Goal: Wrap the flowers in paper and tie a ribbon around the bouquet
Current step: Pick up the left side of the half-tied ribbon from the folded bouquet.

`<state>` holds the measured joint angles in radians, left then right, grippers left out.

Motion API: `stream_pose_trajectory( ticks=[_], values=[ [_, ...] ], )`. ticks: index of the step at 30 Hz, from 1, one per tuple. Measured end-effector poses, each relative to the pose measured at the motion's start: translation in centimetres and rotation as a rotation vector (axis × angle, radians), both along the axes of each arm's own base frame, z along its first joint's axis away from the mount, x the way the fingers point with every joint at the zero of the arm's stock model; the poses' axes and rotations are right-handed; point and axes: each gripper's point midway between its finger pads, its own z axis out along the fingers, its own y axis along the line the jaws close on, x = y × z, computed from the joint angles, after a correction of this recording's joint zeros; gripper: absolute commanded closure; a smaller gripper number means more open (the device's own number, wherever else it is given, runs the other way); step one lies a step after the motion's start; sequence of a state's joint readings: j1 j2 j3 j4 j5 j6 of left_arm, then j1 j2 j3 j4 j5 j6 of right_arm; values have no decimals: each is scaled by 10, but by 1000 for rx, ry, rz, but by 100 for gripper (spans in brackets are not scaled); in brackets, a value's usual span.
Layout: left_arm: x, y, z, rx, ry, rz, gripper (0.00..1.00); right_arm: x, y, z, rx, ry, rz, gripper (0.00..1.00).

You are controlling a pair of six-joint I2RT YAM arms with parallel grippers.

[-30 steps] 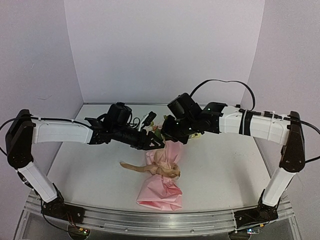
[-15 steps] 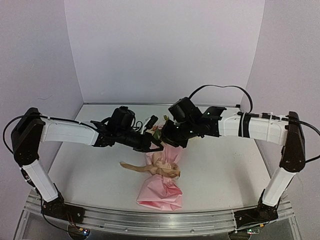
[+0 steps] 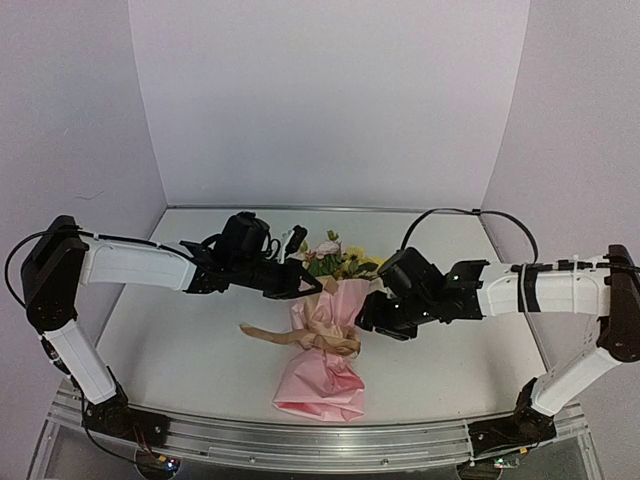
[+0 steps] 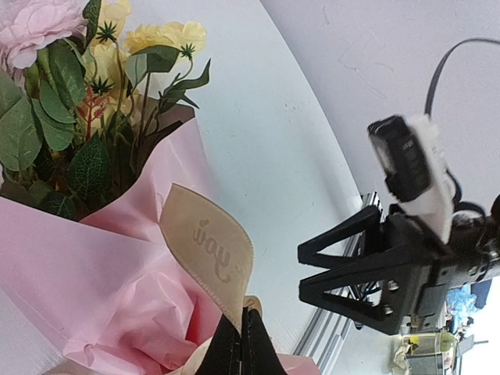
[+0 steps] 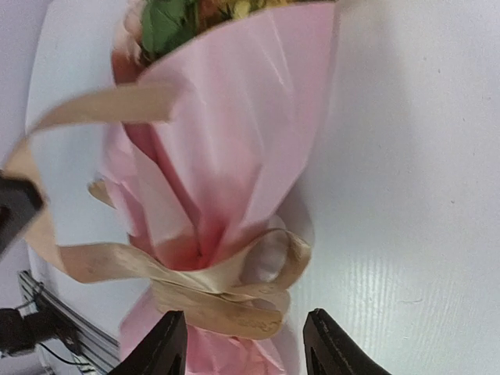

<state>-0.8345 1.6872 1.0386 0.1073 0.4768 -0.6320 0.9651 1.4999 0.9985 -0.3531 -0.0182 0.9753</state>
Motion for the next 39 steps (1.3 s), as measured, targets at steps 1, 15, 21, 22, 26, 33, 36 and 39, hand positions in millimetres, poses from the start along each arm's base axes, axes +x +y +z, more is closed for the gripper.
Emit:
stream_pose_trajectory(
  ticks=[1,15,21,22,26,33,36,39],
  values=[
    [2,1,0,4,0,12,100,-5,-3,-10,-18,11,10,54],
    [7,3,-1,13,4,52,100,-25,12,-59,-51,58,68,70],
    [7,4,-2,18,5,56,100,-28,12,-71,-67,83,55,83],
    [7,4,-2,18,5,56,100,-28,13,-72,-68,85,54,88],
    [7,4,-1,17,3,55,100,-28,12,-74,-68,89,44,100],
    [4,7,9,2,-18,48,100,-20,9,-57,-130,60,28,100],
    [1,10,7,6,-24,39,100,-9,21,-30,-112,13,35,100],
    [0,13,4,14,-22,39,100,0,34,-4,-83,-31,48,100]
  ],
)
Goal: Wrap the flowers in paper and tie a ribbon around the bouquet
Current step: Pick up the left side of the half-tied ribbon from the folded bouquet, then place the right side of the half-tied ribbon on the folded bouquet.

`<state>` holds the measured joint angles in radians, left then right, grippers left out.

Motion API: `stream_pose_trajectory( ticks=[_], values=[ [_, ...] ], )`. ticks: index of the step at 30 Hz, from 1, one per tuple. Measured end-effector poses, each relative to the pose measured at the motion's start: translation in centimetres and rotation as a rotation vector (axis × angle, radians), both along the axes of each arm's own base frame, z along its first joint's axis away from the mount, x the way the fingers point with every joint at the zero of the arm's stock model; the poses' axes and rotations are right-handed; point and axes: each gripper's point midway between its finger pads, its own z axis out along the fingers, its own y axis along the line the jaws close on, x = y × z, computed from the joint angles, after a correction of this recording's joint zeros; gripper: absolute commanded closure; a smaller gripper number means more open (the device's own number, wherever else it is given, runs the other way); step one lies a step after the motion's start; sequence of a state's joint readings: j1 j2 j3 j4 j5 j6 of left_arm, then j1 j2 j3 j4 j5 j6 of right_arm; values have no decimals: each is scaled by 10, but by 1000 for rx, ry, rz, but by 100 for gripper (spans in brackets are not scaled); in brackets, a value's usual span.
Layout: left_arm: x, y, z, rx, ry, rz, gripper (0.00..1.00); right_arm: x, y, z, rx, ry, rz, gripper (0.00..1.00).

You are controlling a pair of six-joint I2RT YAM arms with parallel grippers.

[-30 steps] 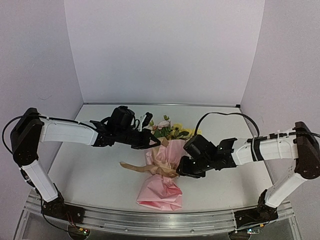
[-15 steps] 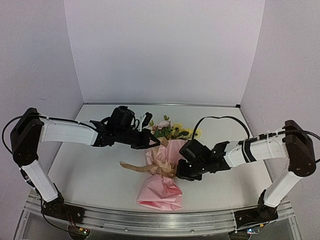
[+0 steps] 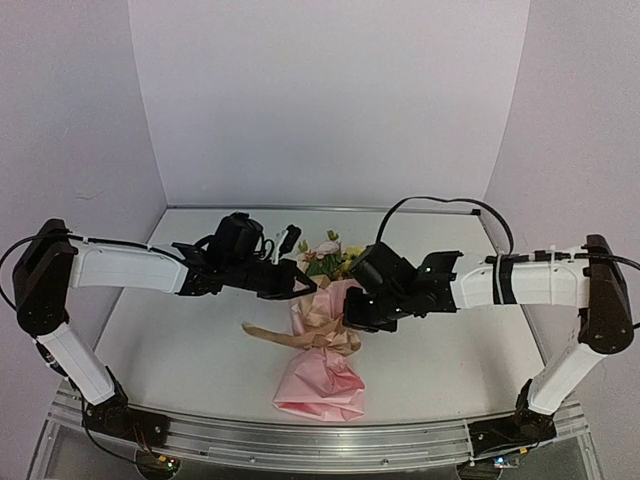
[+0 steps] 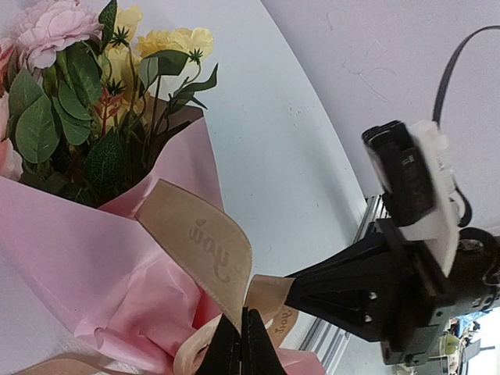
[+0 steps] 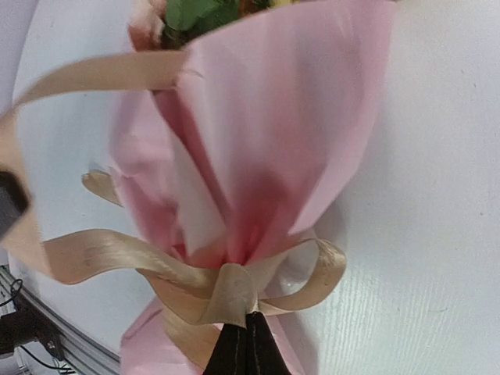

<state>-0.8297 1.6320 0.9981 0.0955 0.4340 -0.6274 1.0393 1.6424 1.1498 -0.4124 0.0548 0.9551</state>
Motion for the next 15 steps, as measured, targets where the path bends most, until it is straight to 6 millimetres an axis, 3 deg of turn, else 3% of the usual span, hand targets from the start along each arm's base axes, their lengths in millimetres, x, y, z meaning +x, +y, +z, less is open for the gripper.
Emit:
stream_pose_trajectory(
  ticks=[6,11,15],
  values=[
    [-4,17,-4,6,5,20,99,14,18,33,31,-49,21,100],
    [-17,29,10,-45,-75,-5,94,26,30,30,16,-34,36,100],
    [-32,22,26,-80,-167,-90,91,36,40,19,15,6,51,100]
  ],
)
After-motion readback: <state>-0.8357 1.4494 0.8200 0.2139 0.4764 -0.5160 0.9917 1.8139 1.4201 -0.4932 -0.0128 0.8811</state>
